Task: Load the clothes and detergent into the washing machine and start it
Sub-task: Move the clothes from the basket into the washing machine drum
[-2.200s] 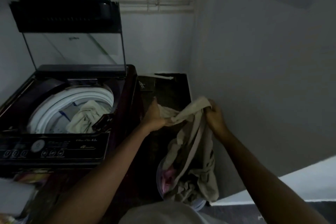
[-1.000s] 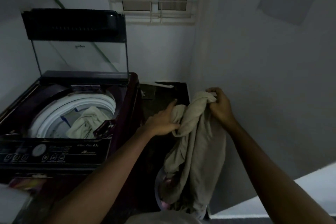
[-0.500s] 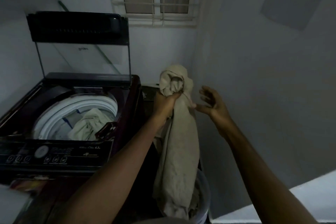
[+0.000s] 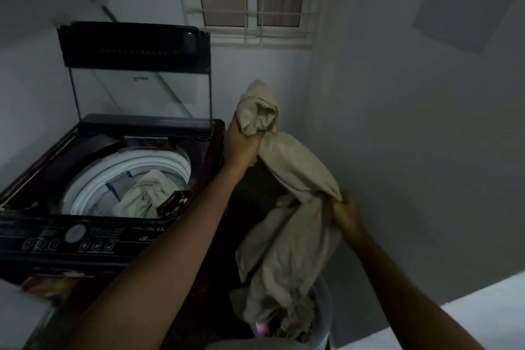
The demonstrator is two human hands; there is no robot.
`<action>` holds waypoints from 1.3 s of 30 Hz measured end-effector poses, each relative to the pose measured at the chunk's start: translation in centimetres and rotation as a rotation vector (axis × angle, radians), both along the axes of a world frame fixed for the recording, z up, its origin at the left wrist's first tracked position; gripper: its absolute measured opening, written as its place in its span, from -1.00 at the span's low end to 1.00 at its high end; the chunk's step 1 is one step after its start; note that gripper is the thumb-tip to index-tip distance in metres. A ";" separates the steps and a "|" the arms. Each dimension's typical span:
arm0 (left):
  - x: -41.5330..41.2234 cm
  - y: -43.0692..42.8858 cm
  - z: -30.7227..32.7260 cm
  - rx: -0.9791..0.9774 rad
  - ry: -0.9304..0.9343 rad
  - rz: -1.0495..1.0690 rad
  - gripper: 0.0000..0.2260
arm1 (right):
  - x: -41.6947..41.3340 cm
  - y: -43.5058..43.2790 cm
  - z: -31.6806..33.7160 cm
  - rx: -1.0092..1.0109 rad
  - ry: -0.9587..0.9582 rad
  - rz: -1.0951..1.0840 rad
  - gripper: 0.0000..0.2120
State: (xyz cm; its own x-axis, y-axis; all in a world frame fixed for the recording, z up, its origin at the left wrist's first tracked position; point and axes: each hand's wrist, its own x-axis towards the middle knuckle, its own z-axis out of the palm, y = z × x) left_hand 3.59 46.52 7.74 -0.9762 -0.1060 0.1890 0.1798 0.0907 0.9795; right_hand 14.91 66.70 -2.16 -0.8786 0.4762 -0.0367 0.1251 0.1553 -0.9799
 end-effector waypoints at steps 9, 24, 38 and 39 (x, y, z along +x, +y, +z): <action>2.9 1.3 -3.6 -0.171 -0.151 -0.694 -0.18 | -4.3 0.4 9.0 0.304 0.117 -0.030 -0.74; 1.3 5.9 1.2 0.167 -0.202 -0.010 -0.54 | -2.1 -0.9 7.1 0.051 0.310 0.137 -0.25; -0.1 4.8 2.1 0.618 -0.359 -0.032 -0.51 | -2.8 0.0 -2.3 0.120 -0.030 0.079 -0.61; -0.5 4.0 1.8 0.517 -0.305 0.012 -0.55 | -2.5 1.0 -1.6 0.148 -0.011 0.066 -0.64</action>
State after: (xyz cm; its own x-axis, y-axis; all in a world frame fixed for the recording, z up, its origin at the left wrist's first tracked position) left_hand 3.14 50.56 9.59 -0.9765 -0.1211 -0.1781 -0.1140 -0.4112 0.9044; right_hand 12.36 67.72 -3.81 -0.9080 0.4186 0.0194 0.1209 0.3060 -0.9443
